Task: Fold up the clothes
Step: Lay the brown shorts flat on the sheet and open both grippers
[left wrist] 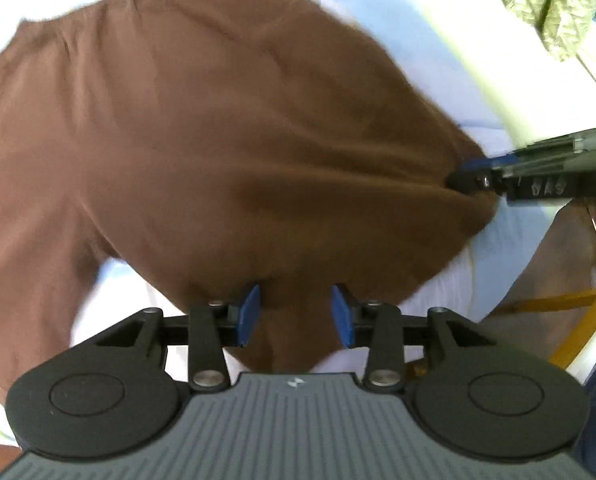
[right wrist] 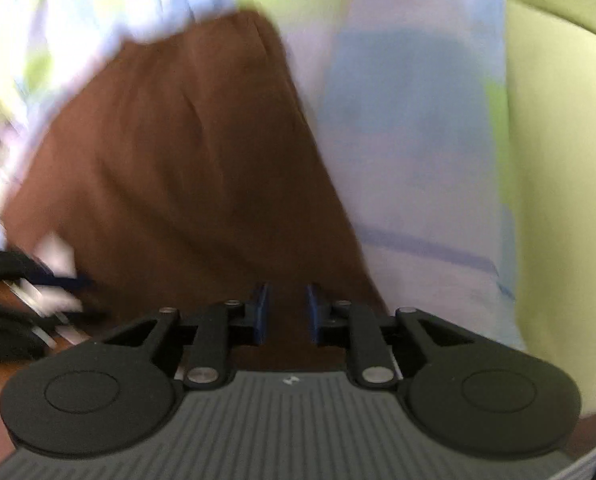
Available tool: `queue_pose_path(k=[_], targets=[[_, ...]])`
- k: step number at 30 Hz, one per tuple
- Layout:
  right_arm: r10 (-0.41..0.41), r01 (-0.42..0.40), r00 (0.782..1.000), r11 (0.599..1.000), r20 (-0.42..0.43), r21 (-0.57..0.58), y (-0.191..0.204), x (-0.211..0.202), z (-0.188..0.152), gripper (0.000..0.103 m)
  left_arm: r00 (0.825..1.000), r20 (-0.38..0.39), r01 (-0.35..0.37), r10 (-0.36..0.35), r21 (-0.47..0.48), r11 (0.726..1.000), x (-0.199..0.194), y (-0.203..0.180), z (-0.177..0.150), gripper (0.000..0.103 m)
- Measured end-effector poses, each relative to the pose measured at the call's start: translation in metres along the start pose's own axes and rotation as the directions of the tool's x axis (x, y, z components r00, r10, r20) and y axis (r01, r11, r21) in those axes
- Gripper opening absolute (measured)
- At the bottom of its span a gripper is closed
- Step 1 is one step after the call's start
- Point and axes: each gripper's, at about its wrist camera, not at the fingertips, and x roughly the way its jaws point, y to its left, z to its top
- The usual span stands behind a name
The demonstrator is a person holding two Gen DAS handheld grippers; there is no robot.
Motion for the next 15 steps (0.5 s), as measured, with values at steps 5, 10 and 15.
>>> queue_pose_path(k=[5, 10, 15], targets=[[-0.063, 0.059, 0.992, 0.997, 0.108, 0.041, -0.013, -0.040, 0.026, 0.009, 1.000, 0.006, -0.009, 0.009, 0.064, 0.998, -0.018, -0.001, -0.020, 0.046], [0.175, -0.143, 0.943, 0.981, 0.283, -0.130, 0.032, -0.022, 0.094, 0.011, 0.984, 0.157, -0.071, 0.084, -0.089, 0.994, -0.025, 0.044, 0.025, 0.046], [0.164, -0.143, 0.965, 0.983, 0.204, -0.118, 0.047, 0.048, 0.122, 0.002, 0.971, 0.202, -0.111, 0.129, -0.097, 0.989, 0.021, 0.062, 0.067, 0.046]])
